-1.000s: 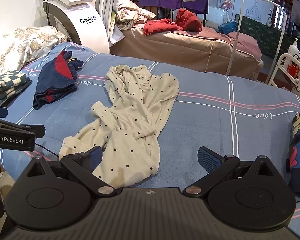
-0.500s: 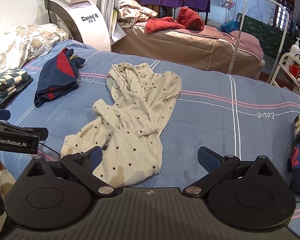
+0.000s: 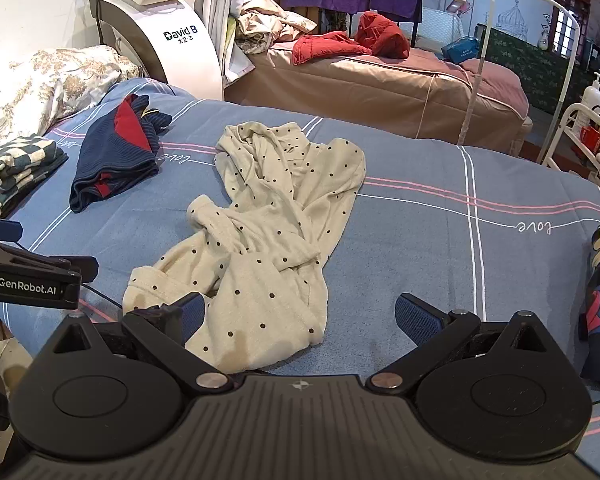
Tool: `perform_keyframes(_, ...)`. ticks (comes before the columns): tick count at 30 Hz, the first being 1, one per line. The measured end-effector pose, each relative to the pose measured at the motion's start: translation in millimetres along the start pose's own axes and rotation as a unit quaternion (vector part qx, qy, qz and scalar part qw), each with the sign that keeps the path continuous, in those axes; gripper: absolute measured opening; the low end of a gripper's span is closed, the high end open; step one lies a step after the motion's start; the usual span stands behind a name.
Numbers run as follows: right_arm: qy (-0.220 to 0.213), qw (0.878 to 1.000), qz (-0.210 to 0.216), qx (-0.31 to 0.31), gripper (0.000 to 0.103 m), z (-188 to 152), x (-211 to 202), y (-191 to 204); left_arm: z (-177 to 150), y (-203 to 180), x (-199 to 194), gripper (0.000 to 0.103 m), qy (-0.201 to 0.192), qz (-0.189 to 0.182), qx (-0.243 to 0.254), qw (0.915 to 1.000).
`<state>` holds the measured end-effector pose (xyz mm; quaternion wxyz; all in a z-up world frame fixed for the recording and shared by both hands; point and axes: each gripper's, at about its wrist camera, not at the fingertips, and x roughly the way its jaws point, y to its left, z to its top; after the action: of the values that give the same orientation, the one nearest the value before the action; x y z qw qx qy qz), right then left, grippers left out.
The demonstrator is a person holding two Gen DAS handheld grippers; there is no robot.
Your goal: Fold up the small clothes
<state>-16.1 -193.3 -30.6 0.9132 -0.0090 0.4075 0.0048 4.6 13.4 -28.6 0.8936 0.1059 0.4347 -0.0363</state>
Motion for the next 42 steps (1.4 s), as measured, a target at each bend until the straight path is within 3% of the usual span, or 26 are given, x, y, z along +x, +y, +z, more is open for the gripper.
perform_keyframes(42, 0.011, 1.000, 0.004, 0.005, 0.103, -4.7, 5.5, -0.4, -7.4, -7.8, 11.9, 0.103, 0.016, -0.003, 0.007, 0.9998)
